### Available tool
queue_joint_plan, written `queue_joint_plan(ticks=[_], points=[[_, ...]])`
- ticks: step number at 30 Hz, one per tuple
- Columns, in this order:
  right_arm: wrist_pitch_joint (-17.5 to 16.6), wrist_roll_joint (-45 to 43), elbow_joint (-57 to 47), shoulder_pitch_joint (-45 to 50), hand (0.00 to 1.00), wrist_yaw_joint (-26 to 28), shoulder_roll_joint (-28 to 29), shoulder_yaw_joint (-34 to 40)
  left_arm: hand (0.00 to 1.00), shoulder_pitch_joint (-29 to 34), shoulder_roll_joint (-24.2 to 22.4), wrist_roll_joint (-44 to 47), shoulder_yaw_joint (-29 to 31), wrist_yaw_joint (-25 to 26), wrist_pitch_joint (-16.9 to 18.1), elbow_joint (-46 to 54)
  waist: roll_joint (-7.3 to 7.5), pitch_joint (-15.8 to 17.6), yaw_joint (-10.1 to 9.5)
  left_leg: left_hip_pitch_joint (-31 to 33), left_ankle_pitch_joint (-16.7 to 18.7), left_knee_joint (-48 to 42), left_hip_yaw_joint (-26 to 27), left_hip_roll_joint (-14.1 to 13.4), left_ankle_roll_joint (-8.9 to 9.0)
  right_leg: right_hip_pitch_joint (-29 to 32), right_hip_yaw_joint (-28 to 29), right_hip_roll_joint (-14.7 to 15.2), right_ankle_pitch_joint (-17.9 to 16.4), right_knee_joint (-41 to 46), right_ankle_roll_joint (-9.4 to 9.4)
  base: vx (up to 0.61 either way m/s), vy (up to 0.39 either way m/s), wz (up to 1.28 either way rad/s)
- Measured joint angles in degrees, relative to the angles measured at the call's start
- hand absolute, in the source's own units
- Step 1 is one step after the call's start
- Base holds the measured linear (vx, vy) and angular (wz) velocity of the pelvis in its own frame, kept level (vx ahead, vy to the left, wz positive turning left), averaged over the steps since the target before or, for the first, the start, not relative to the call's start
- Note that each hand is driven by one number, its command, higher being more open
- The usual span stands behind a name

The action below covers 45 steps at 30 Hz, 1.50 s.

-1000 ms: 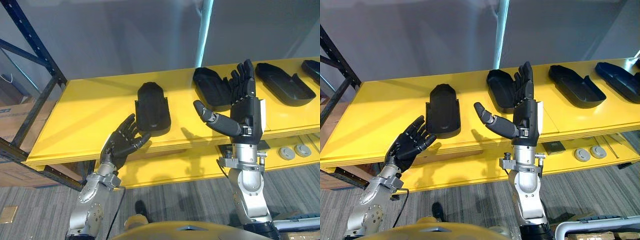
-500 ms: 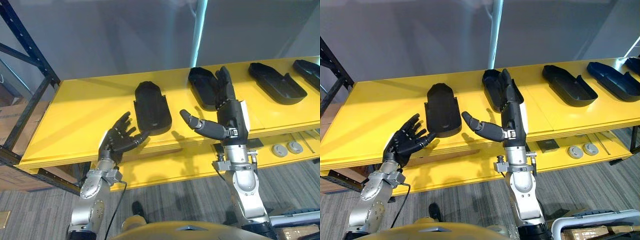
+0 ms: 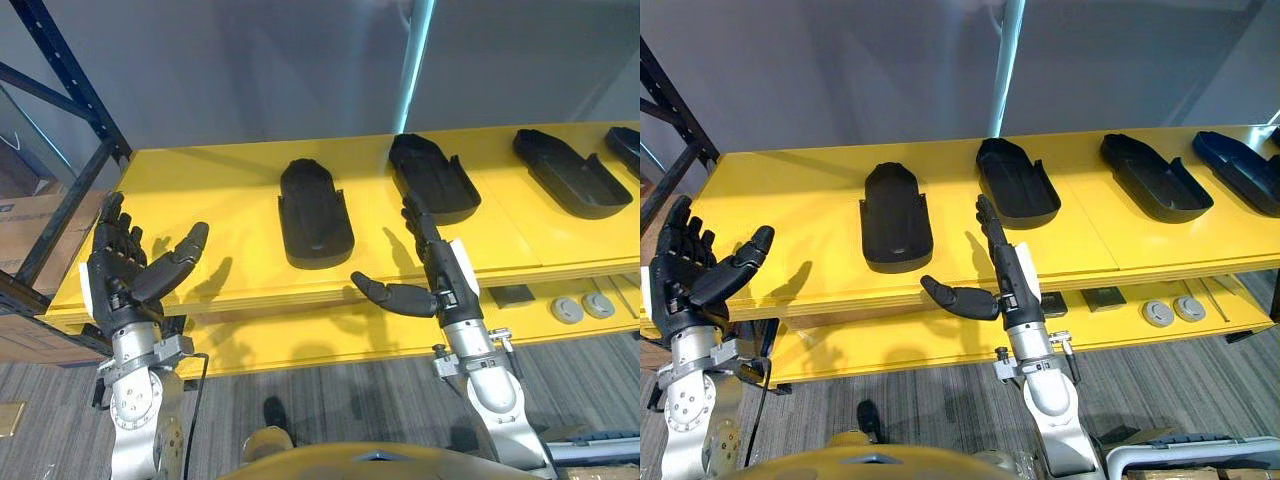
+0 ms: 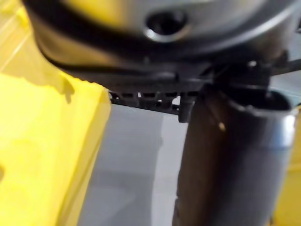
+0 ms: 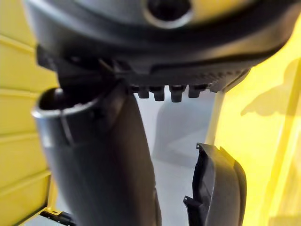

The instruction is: Walk over and take three plastic housings, then place them on the shelf

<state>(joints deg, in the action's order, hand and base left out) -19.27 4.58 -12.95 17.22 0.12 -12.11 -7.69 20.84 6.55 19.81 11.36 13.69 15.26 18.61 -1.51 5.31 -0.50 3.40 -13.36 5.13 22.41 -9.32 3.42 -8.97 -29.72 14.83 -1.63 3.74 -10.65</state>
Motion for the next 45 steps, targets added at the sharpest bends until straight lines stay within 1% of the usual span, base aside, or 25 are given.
queue_joint_plan(ticks=[4, 10, 14, 17, 19, 21, 26, 31, 39, 45], points=[[-0.01, 3.42, 2.72, -0.12, 1.00, -0.93, -1.46, -1.08, 1.00, 0.09, -0.13, 0.43, -0.12, -0.06, 0.69, 0.00, 0.05, 0.73, -0.59, 0.01, -0.03, 0.00, -0.37, 0.04, -0.01, -0.16, -0.37, 0.00, -0.20, 0.04, -0.05, -0.02, 0.000, 0.05], [0.00, 4.63, 10.73, -2.97, 1.00, -3.38, -1.66, -2.93, 1.00, 0.13, -0.55, 6.31, -2.17, -4.41, 0.98, -0.03, 0.06, 1.33, -0.88, 0.18, -0.46, 0.00, -1.93, 0.59, 0.03, -1.24, -1.75, 0.14, -0.18, 0.16, 0.03, 0.00, -0.006, 0.12], [0.00, 6.19, 13.30, -5.82, 1.00, -5.82, -1.67, -3.14, 1.00, 0.15, -0.90, 6.92, -4.61, -6.86, 0.98, -0.03, -0.30, 1.75, -1.06, 0.28, -0.58, 0.00, -2.82, 0.73, 0.11, -1.90, -2.90, 0.08, -0.38, 0.21, 0.03, -0.02, -0.007, 0.13], [-0.04, 6.46, 14.32, -7.78, 1.00, -7.89, -1.69, -3.46, 1.00, 0.16, -0.99, 7.07, -5.13, -7.86, 0.98, -0.03, -0.98, 2.62, -1.11, 0.67, -0.66, 0.00, -3.63, 0.79, 0.05, -2.04, -3.77, -0.03, -0.55, 0.41, -0.01, -0.03, -0.001, 0.14], [-0.09, 6.83, 16.68, -9.44, 1.00, -10.18, -1.70, -3.54, 1.00, 0.11, -0.97, 7.06, -6.30, -7.96, 0.98, -0.03, -1.34, 3.16, -1.18, 1.28, -0.88, 0.00, -4.57, 0.97, -0.22, -1.96, -4.63, -0.02, -0.77, 0.83, -0.03, -0.03, 0.000, 0.20], [-0.21, 7.62, 16.74, -10.15, 1.00, -11.92, -1.68, -3.66, 1.00, 0.13, -0.96, 7.07, -7.12, -7.99, 0.97, -0.06, -1.44, 3.74, -1.34, 1.56, -1.03, -0.01, -5.08, 0.99, -0.35, -1.91, -5.06, -0.02, -1.02, 1.21, -0.04, -0.03, 0.000, 0.14], [0.03, 8.06, 17.28, -11.12, 1.00, -14.46, -1.63, -3.67, 1.00, 0.17, -0.97, 7.07, -8.24, -8.17, 0.97, -0.07, -1.49, 3.81, -2.47, 2.08, -1.27, -0.01, -5.56, 1.19, -0.15, -1.73, -5.57, 0.05, -1.17, 1.37, -0.06, -0.02, -0.003, 0.06], [1.51, 8.48, 17.33, -11.62, 1.00, -15.95, -1.53, -3.78, 1.00, 0.34, -0.97, 7.05, -8.49, -8.09, 0.98, -0.07, -1.58, 3.88, -2.50, 2.04, -1.33, -0.02, -6.52, 1.49, -0.12, -1.80, -6.28, 0.64, -2.45, 3.32, -0.26, -0.02, -0.009, 0.10], [1.97, 8.72, 19.15, -13.96, 1.00, -18.23, -1.51, -4.15, 1.00, 1.90, -0.98, 7.03, -9.30, -8.10, 0.97, -0.12, -2.41, 4.38, -2.55, 1.85, -1.27, -0.02, -6.62, 1.73, -0.23, -1.78, -6.28, 1.09, -2.77, 4.19, -0.32, -0.04, 0.000, 0.01], [2.43, 9.75, 20.02, -14.84, 1.00, -19.15, -1.50, -4.27, 1.00, 2.24, -0.99, 7.03, -10.70, -8.08, 0.97, -0.13, -2.53, 4.43, -2.66, 1.82, -1.28, -0.02, -6.77, 1.71, -0.30, -1.81, -6.34, 1.10, -2.85, 4.43, -0.38, -0.04, -0.003, 0.01]])
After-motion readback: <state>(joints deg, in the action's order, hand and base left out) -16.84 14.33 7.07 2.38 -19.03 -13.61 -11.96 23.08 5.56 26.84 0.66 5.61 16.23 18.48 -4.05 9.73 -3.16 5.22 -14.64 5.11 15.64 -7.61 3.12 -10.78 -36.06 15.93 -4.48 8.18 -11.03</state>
